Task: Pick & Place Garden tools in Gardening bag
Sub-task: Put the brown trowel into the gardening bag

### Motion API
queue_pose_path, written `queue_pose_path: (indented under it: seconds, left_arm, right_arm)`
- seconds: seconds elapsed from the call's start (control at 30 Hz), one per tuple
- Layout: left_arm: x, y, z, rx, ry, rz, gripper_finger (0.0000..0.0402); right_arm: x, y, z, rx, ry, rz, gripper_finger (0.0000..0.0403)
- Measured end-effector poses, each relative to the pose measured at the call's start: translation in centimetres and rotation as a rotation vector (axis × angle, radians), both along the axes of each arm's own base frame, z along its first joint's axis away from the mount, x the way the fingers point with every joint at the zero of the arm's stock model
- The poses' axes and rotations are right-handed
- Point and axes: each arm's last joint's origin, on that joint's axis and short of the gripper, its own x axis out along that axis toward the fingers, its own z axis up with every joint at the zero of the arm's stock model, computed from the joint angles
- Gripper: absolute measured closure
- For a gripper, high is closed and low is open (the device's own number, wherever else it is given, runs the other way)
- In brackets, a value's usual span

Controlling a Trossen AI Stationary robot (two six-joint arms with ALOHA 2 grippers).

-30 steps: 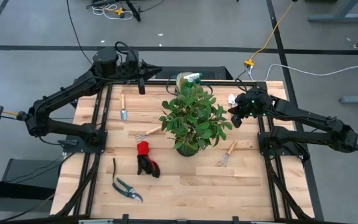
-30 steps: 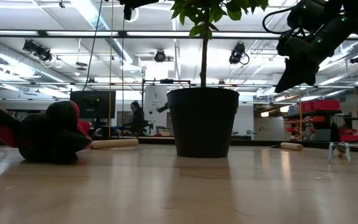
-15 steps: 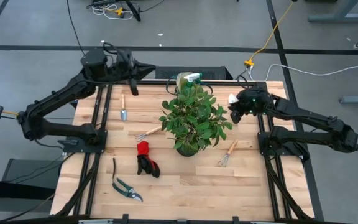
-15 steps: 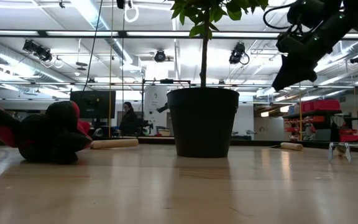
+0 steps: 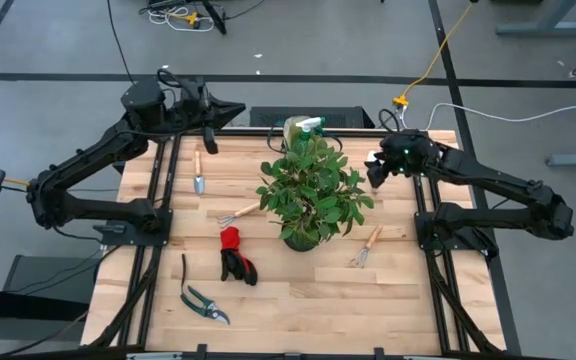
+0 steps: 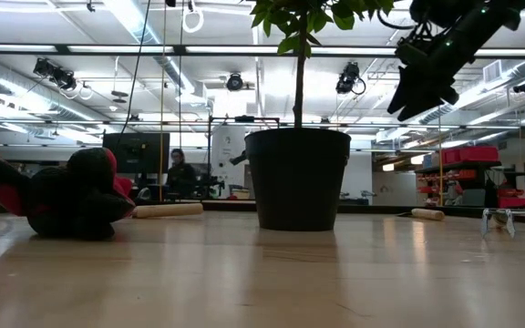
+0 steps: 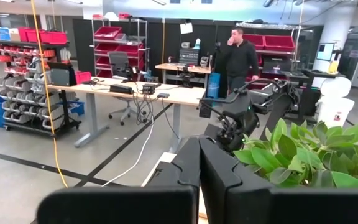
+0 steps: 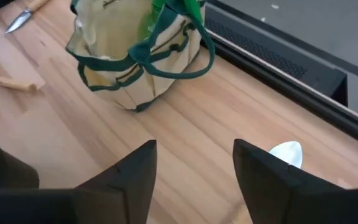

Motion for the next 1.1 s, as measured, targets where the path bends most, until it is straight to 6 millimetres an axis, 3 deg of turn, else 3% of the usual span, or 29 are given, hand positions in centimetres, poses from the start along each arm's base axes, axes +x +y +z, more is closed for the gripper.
queue_pose_path:
  seconds: [1.1]
  left_arm:
    - [0.0, 0.0, -0.2, -0.015, 0.02, -0.001, 0.039]
  right_arm:
    - [2.5, -4.6, -7.6, 0.295, 0.377, -0.373, 0.0185]
